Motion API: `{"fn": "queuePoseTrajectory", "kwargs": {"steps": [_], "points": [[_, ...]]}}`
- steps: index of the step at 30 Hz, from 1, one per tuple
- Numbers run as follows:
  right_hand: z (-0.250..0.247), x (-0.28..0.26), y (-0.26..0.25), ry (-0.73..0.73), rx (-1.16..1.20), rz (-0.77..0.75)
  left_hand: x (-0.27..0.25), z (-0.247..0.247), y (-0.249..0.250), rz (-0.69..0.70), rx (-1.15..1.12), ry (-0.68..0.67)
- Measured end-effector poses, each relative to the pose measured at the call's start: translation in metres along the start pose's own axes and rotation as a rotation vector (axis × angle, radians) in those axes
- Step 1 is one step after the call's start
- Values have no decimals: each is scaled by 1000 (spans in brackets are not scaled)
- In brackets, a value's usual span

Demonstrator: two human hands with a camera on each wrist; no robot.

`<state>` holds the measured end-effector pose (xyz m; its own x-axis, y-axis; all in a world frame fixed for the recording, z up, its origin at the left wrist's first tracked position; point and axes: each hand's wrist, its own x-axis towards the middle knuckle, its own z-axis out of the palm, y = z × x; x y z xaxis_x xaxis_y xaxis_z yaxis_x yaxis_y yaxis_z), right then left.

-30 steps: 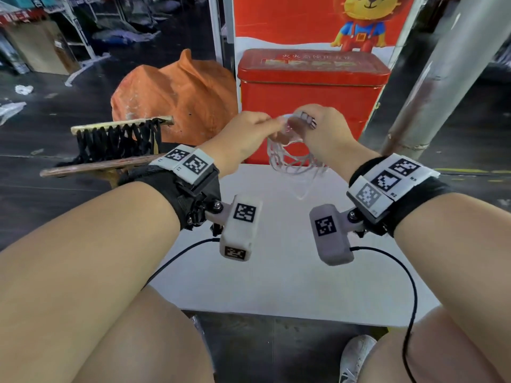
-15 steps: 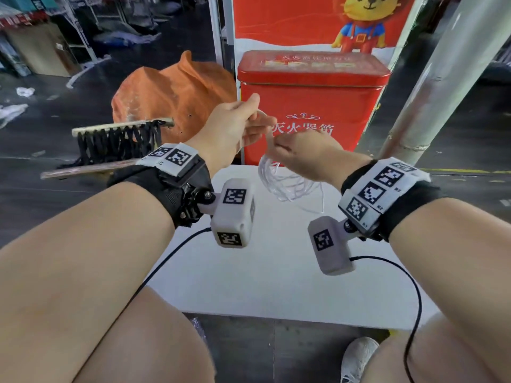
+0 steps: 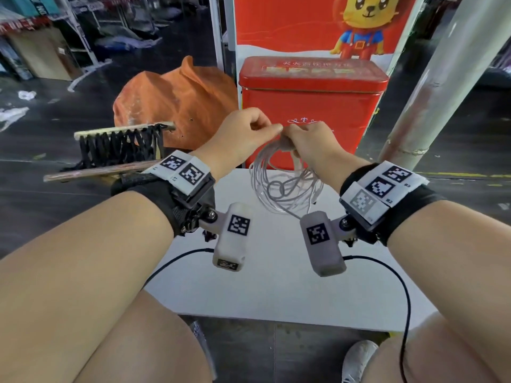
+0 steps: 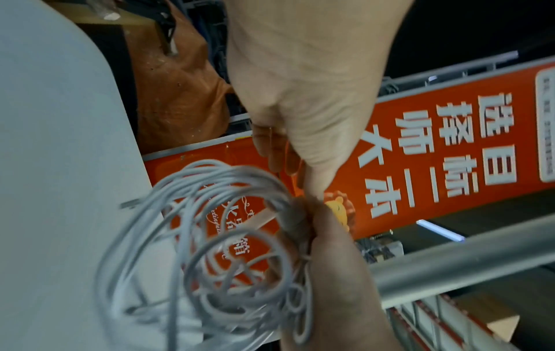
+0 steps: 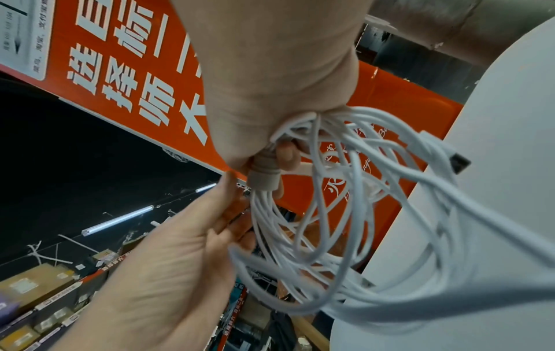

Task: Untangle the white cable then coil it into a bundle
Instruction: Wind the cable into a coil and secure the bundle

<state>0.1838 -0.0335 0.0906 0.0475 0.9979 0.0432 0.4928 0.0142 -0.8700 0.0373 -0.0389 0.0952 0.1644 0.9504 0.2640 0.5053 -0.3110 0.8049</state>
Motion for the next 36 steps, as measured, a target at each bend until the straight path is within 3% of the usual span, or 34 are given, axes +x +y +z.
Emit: {"fn": "queuePoseTrajectory", "kwargs": {"steps": [3,5,8,12,21,24,26,32,36], "points": [[3,0,-3,36,96,3,-4,6,0,16,65,-126],[5,1,-4,60,114,-27,-5,10,-2,32,36,-136],[3,3,-2,80,144,-87,-6,12,0,43,-58,-85],[1,2,-3,76,55,-223,-4,12,1,107,2,-50],[-9,2,-3,-143,-240,-227,-1,13,-10,181,62,40],[-7,3,-1,-85,-225,-218,2,16,-13,250,281,149],[-4,6,2,12,-200,-232,4,16,-11,244,294,171],[0,11,4,212,-67,-180,-2,27,-8,156,238,-22],[1,6,3,199,166,-182,2,37,-21,148,160,-142]]}}
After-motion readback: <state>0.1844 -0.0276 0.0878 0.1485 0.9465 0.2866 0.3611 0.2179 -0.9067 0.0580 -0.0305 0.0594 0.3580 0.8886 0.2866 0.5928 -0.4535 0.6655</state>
